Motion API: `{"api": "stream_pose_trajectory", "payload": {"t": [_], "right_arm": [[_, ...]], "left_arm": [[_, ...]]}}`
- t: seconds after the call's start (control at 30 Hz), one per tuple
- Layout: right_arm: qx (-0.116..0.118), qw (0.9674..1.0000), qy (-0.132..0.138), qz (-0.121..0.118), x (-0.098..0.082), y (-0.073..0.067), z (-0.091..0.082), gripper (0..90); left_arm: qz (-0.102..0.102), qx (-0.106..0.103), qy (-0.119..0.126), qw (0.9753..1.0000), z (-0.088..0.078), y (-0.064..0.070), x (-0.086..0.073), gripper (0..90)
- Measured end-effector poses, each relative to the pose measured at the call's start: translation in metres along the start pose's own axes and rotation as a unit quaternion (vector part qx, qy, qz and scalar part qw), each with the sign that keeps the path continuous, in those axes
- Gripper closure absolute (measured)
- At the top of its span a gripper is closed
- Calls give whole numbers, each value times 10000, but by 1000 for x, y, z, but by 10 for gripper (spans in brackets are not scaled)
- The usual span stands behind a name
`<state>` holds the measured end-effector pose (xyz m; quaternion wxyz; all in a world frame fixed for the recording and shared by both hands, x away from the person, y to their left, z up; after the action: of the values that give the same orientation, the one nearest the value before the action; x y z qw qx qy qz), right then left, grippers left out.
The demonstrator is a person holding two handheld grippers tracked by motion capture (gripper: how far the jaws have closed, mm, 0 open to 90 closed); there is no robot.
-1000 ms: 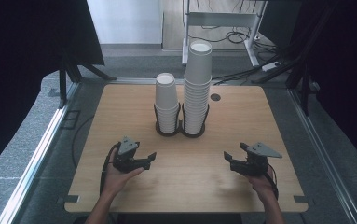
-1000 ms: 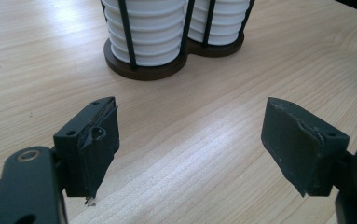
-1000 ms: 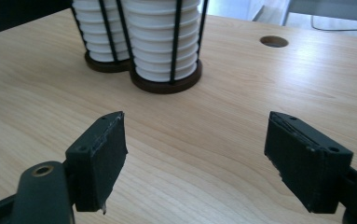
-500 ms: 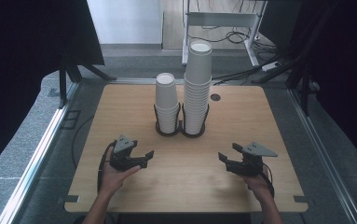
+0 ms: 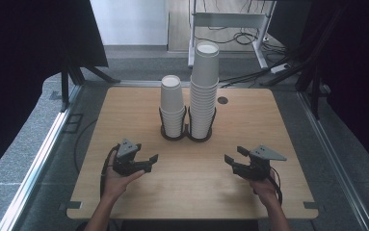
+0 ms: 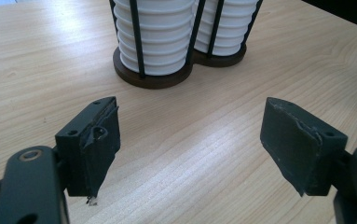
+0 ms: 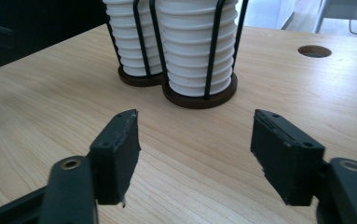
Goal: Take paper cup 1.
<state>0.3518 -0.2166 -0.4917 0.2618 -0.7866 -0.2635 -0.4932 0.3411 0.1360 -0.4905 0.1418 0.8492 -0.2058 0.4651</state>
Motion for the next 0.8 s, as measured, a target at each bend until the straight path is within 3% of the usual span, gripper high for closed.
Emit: {"api": "stream_pose_trajectory", "payload": {"t": [0.27,0.3,0.5,0.8], "right_arm": [[226,9997,101,61,6,-5,7,443],[391,9992,89,22,11,-8,14,474],[720,9972,131,-178,30,-14,33,530],[807,9957,167,-420,55,-20,64,572]], "left_arm": [[67,4,6,10000,-3,3,5,189],[57,-15,31,10000,-4,2,10,187],[22,-124,109,9999,-2,1,24,178],[110,-227,168,9995,1,6,42,172]]}}
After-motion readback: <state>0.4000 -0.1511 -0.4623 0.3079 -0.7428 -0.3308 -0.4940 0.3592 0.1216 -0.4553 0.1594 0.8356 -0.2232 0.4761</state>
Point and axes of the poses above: each handheld gripper's, and its own axes: z roughly forward along the jaws, x roughly out of its top, y roughly to its right, the point moved 6 cm from there along z, roughly forward along the jaws, and after that the axes turned 6 degrees about x, right-handed, at the moved point
